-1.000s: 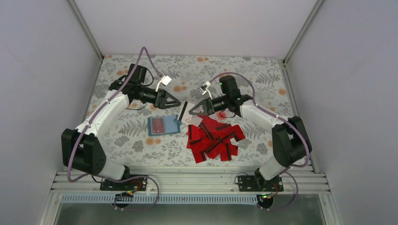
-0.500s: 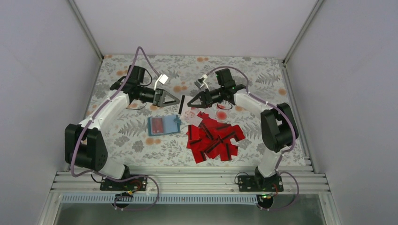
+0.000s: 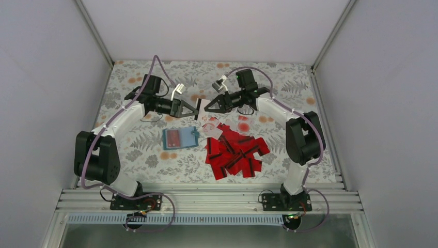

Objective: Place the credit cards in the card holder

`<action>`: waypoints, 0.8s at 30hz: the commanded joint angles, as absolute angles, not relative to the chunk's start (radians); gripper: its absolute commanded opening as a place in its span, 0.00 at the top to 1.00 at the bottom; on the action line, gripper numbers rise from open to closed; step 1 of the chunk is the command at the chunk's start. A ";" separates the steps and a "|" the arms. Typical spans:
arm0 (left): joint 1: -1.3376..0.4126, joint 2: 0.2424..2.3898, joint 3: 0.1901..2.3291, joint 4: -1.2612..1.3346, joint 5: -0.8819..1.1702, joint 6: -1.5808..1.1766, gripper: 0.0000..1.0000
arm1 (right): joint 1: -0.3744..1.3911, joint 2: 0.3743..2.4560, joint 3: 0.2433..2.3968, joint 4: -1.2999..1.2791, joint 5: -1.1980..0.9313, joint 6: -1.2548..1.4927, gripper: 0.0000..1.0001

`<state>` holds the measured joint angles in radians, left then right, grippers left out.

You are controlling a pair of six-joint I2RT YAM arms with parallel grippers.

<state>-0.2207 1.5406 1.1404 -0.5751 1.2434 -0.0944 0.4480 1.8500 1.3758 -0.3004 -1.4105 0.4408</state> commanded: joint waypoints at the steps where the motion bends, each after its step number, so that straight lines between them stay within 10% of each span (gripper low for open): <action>1: -0.216 1.559 1.150 -0.538 1.298 -0.111 0.52 | 0.443 1.874 1.410 -0.321 -1.440 0.446 0.96; 24: -0.219 1.619 1.152 -0.427 1.328 -0.227 0.94 | 0.475 1.898 1.433 -0.327 -1.459 0.435 0.96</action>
<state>-0.2207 1.6020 1.1404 -0.4744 1.3014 -0.2127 0.4580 1.8858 1.3975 -0.3138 -1.4254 0.4423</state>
